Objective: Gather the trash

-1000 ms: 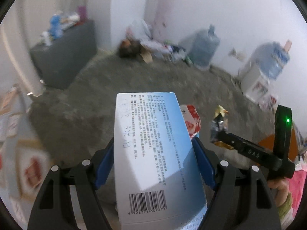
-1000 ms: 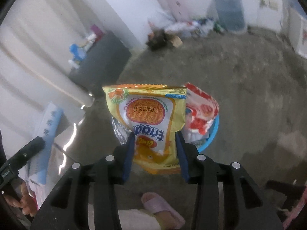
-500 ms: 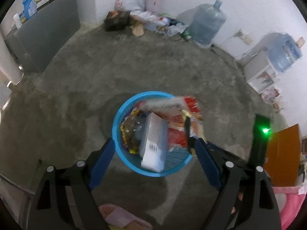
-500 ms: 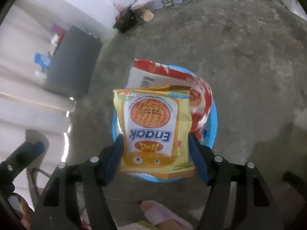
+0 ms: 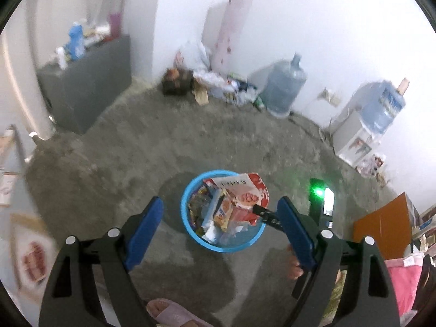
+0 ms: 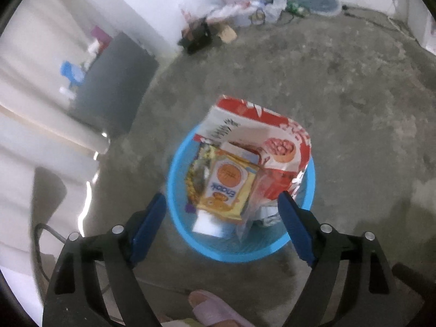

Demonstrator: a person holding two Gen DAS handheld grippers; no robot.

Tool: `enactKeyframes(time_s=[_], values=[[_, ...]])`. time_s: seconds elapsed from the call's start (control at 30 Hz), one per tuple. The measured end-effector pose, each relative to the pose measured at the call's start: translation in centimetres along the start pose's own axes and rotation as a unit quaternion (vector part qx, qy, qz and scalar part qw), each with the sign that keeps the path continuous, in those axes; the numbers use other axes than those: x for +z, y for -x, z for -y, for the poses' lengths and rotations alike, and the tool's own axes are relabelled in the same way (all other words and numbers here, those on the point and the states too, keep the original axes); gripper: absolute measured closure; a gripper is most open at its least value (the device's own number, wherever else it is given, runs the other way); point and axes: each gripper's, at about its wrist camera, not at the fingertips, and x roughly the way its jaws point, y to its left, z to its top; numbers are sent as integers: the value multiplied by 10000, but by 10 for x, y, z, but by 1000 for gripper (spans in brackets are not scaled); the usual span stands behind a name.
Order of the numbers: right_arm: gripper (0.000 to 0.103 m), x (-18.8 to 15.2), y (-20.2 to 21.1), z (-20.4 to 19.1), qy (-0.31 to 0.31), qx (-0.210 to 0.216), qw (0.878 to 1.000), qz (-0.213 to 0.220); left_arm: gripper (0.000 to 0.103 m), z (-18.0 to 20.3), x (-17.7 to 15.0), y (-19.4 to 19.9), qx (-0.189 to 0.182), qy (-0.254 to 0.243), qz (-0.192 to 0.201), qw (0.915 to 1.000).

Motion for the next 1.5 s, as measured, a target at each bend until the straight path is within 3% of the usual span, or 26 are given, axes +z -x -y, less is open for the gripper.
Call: enactKeyframes(time_s=[0.13, 0.23, 0.33, 0.43, 0.57, 0.67, 0.77, 0.83, 0.93, 1.03, 1.2, 1.5], values=[[23, -11, 64, -34, 754, 161, 9959, 467, 17, -9, -25, 74, 355, 57, 561, 9978], [21, -24, 110, -70, 1468, 235, 9856, 803, 7, -15, -51, 127, 889, 316, 1005, 9905], [13, -50, 160, -107, 2126, 459, 9688, 1184, 6, -21, -77, 171, 1234, 541, 1370, 9814], [8, -80, 198, -138, 2610, 600, 9526, 1444, 6, -27, -108, 214, 1898, 924, 1611, 9641], [8, -122, 230, -175, 3186, 959, 9302, 1553, 6, -32, -159, 250, 2956, 1352, 1751, 9293], [8, -152, 231, -199, 3479, 897, 9242, 1292, 6, -31, -196, 258, 3805, 1635, 1560, 8967], [8, -182, 221, -221, 3905, 627, 9125, 1043, 6, -37, -228, 263, 4041, 2070, 1326, 8811], [8, -198, 216, -230, 4149, 435, 9034, 993, 6, -45, -241, 259, 4131, 2494, 969, 8705], [8, -223, 213, -238, 4463, 148, 8884, 1061, 6, -55, -262, 251, 4112, 2848, 563, 8641], [8, -235, 205, -238, 4600, -90, 8834, 889, 6, -56, -270, 244, 4204, 2889, 323, 8595], [8, -242, 194, -232, 4552, -254, 8881, 577, 6, -51, -278, 243, 4242, 2869, 281, 8585], [8, -234, 190, -221, 4276, -505, 9008, 561, 6, -50, -273, 243, 4252, 2835, 274, 8591]])
